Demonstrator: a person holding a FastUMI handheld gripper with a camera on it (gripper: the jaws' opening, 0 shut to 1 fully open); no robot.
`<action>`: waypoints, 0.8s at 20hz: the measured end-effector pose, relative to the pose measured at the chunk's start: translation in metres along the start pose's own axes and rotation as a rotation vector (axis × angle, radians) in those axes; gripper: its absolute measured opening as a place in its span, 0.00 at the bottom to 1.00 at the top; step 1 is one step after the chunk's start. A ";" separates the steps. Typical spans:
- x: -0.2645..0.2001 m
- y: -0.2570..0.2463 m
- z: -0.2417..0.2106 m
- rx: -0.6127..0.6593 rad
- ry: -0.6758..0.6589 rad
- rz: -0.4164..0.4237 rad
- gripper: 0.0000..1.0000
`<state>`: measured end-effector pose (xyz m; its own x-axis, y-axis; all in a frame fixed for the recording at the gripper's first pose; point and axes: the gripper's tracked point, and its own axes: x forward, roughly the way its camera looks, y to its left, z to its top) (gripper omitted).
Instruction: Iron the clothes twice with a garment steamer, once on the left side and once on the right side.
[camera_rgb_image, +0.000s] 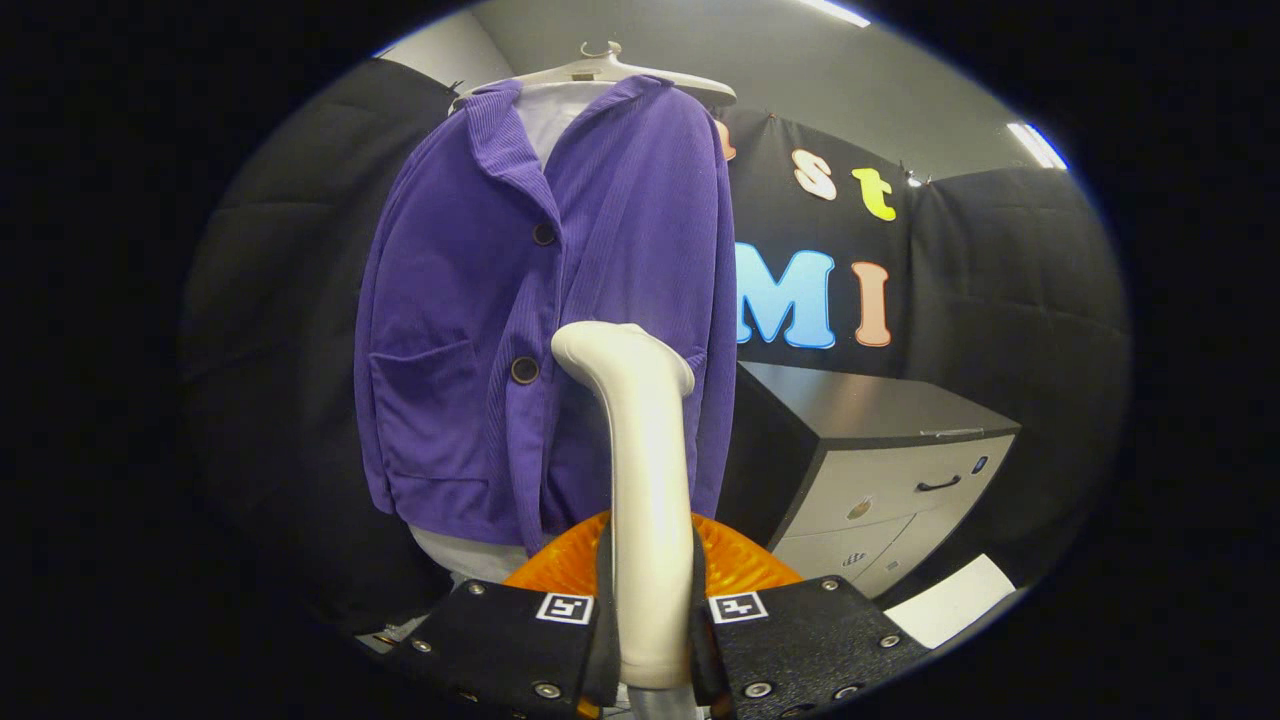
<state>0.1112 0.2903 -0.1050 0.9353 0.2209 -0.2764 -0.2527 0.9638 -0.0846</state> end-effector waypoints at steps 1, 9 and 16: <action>0.000 0.001 -0.008 -0.002 0.015 0.006 0.27; -0.041 0.014 -0.080 -0.003 0.172 0.089 0.28; -0.083 0.036 0.031 -0.024 0.006 0.173 0.28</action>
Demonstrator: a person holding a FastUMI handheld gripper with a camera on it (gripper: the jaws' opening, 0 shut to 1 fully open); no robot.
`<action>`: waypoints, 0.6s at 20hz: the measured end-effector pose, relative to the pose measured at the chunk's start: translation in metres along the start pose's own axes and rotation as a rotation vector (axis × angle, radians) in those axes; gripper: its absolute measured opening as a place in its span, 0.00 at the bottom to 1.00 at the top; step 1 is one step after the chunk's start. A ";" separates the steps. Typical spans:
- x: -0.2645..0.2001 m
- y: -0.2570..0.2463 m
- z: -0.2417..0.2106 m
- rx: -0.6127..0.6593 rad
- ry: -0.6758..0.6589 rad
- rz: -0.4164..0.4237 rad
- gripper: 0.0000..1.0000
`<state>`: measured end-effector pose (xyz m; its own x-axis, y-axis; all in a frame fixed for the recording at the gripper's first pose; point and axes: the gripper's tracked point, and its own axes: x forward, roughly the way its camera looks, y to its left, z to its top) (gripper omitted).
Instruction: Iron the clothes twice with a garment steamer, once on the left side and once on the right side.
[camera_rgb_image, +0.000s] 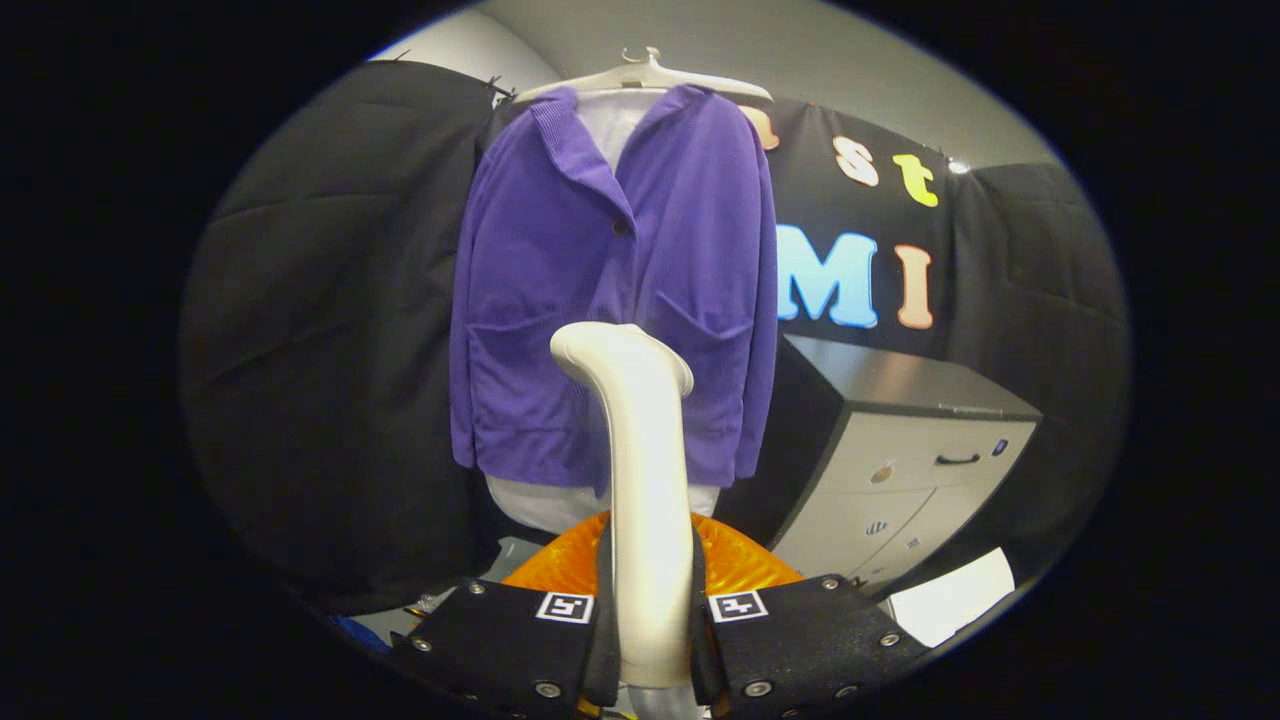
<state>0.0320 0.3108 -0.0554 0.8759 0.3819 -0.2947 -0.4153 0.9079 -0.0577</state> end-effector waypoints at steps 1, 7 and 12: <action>-0.004 0.004 0.024 -0.008 -0.049 0.006 0.27; 0.006 0.044 0.146 -0.050 -0.290 0.027 0.27; 0.025 0.065 0.211 -0.092 -0.426 -0.035 0.27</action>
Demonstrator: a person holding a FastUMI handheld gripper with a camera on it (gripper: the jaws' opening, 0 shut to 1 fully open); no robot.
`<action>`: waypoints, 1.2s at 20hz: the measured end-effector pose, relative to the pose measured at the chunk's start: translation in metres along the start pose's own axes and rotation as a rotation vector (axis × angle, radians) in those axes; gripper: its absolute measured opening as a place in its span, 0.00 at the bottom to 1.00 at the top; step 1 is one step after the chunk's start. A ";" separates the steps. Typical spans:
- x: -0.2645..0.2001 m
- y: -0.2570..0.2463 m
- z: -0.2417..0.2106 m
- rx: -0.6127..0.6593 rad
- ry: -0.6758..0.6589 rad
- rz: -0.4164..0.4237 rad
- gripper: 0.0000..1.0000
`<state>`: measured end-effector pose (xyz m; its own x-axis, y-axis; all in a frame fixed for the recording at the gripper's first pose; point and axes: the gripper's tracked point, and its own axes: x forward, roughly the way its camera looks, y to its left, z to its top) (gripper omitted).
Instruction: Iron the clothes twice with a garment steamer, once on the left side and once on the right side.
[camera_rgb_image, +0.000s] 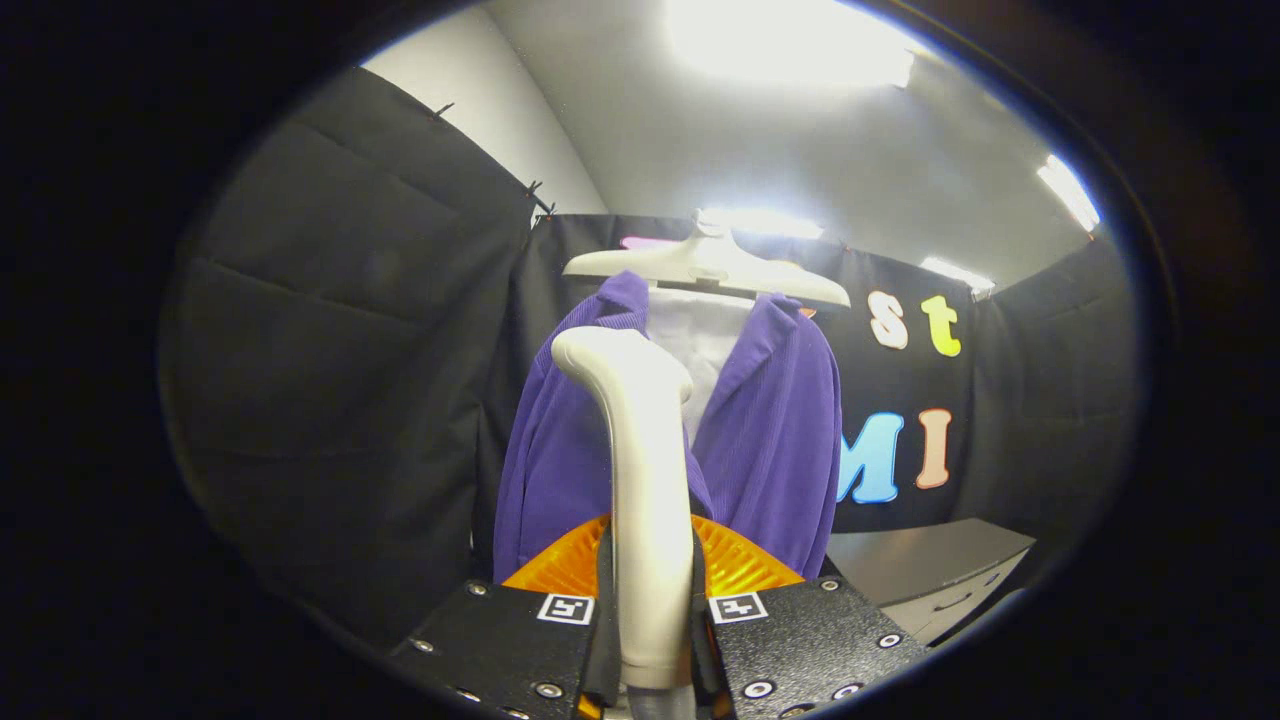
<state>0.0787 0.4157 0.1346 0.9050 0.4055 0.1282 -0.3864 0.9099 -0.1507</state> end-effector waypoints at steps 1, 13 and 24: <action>0.009 0.003 0.007 -0.021 -0.028 -0.015 0.27; 0.049 0.027 -0.063 -0.112 0.062 -0.045 0.27; 0.000 0.035 -0.191 -0.236 0.237 0.017 0.27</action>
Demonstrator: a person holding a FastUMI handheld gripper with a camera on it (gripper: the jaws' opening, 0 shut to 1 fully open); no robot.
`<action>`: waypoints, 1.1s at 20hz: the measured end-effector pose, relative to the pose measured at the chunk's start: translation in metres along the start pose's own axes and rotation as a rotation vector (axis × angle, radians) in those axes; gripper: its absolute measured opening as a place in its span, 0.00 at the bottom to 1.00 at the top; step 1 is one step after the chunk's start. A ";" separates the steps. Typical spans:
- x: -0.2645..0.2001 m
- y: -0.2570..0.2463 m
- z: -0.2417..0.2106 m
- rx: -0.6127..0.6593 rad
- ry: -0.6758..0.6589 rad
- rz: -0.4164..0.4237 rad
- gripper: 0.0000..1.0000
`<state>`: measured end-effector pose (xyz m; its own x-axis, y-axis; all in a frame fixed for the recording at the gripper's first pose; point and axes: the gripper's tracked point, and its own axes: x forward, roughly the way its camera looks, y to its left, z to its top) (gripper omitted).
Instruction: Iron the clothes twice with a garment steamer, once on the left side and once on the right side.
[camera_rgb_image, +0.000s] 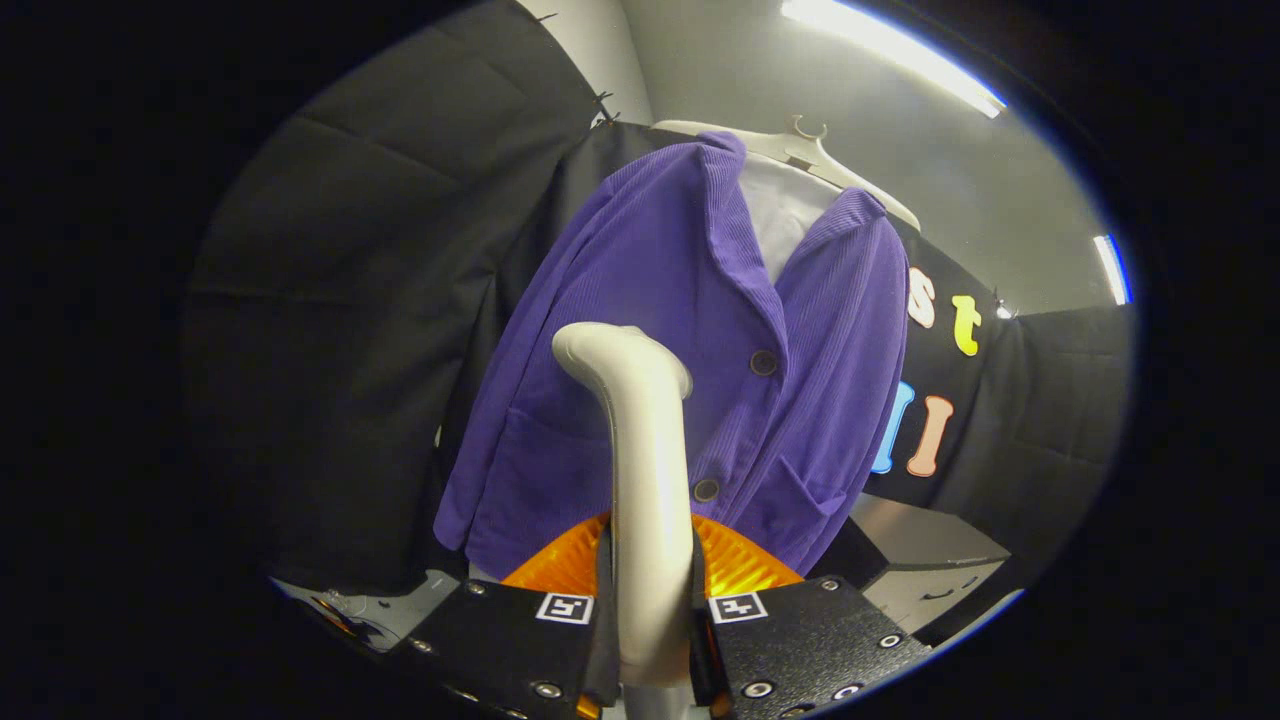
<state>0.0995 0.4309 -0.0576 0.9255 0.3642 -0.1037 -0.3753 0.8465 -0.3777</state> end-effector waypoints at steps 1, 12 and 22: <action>0.000 0.004 -0.012 -0.011 0.016 0.011 0.27; -0.031 0.042 -0.145 -0.056 0.223 0.120 0.28; -0.077 0.027 -0.172 0.095 0.314 0.177 0.28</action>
<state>0.0266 0.3583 -0.2181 0.8106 0.3836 -0.4425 -0.5203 0.8185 -0.2435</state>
